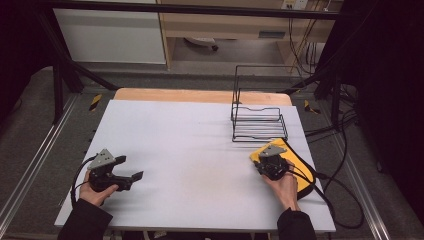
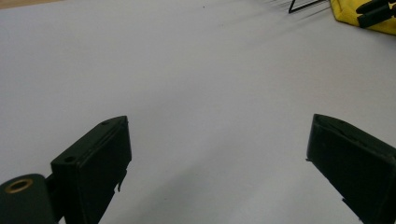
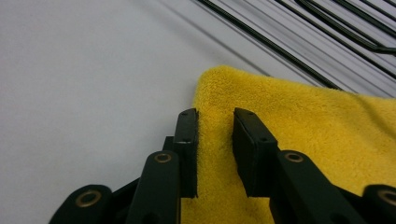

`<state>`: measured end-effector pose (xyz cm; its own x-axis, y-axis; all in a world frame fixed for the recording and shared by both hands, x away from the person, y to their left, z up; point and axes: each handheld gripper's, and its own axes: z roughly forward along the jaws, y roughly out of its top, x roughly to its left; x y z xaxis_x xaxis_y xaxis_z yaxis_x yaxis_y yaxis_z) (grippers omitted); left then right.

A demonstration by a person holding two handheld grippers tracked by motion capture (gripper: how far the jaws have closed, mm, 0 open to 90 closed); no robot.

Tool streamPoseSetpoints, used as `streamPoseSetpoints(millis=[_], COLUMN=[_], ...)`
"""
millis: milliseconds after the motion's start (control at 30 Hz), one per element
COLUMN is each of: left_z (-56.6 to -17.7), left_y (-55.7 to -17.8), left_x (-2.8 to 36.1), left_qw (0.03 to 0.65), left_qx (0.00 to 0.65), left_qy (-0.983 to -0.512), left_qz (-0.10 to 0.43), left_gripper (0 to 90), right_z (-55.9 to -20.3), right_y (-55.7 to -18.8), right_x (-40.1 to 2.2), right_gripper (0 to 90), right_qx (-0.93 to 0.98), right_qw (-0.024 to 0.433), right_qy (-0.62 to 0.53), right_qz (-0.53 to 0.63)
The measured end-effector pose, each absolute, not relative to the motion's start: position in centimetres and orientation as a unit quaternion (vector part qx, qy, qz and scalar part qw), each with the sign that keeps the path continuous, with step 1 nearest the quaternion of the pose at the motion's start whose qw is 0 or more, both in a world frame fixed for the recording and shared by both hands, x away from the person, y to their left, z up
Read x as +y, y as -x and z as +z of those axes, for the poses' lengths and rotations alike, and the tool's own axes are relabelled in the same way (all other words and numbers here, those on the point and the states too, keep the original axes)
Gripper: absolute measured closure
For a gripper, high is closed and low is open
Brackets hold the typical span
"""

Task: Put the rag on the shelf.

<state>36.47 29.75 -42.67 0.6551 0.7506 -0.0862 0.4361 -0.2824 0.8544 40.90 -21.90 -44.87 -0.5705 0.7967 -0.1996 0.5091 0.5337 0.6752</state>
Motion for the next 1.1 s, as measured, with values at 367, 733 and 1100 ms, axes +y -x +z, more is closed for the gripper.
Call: streamPoseSetpoints(millis=[367, 733, 1100], left_z=[-42.6, -42.6, -42.6], left_y=[-36.5, -36.5, -36.6], left_x=[29.8, 29.9, 29.8], left_qw=[0.463, 0.462, 0.461], left_qx=[0.380, 0.381, 0.383], left_qy=[-0.782, -0.782, -0.783], left_qz=[0.169, 0.170, 0.168], left_gripper=[6.4, 6.8, 6.9], right_z=[-44.7, -42.6, -42.6], right_y=[-40.8, -39.4, -39.5], right_x=[-22.0, -21.5, -16.7], right_gripper=[84.5, 85.1, 84.7], right_qx=[0.832, 0.823, 0.831], right_qw=[0.256, 0.222, 0.161], right_qy=[-0.398, -0.414, -0.403], right_qz=[0.291, 0.319, 0.347])
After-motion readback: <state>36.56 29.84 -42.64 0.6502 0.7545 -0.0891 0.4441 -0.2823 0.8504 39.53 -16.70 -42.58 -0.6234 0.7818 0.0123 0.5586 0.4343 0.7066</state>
